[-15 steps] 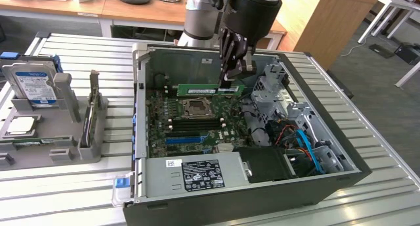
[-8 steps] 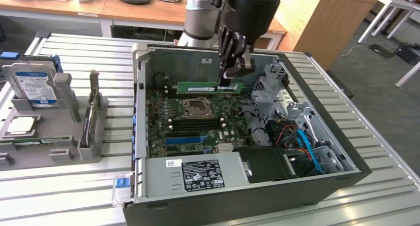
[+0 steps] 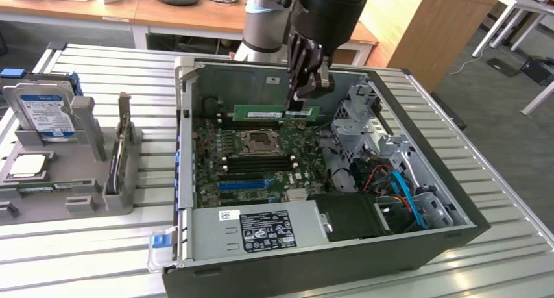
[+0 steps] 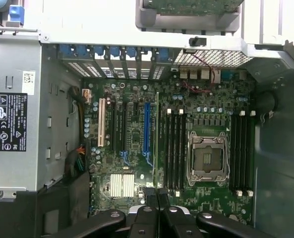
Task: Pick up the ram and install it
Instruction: 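Pick up the ram and move it above insertion slot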
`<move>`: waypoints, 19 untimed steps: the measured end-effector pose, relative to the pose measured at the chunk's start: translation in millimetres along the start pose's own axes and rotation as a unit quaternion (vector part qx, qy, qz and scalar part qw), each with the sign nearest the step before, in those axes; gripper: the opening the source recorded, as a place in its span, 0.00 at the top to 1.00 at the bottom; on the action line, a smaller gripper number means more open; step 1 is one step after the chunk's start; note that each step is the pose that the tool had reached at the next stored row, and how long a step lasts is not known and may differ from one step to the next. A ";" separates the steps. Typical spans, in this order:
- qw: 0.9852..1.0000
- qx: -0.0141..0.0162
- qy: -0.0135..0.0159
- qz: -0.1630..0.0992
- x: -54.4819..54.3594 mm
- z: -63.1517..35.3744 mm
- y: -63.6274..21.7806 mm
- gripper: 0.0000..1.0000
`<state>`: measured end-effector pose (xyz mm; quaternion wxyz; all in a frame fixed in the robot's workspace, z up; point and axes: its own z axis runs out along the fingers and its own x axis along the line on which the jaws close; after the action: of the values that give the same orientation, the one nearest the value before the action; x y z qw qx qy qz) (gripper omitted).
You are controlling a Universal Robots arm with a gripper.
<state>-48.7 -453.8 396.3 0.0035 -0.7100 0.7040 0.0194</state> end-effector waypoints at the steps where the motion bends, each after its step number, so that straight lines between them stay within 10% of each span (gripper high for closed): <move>1: 1.000 0.000 0.000 0.000 -1.7 0.3 -0.3 0.88; 19: 1.000 0.000 0.000 0.000 -20.4 3.3 -4.1 0.88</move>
<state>-44.9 -433.2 393.6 0.0035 -0.7100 0.7040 0.0194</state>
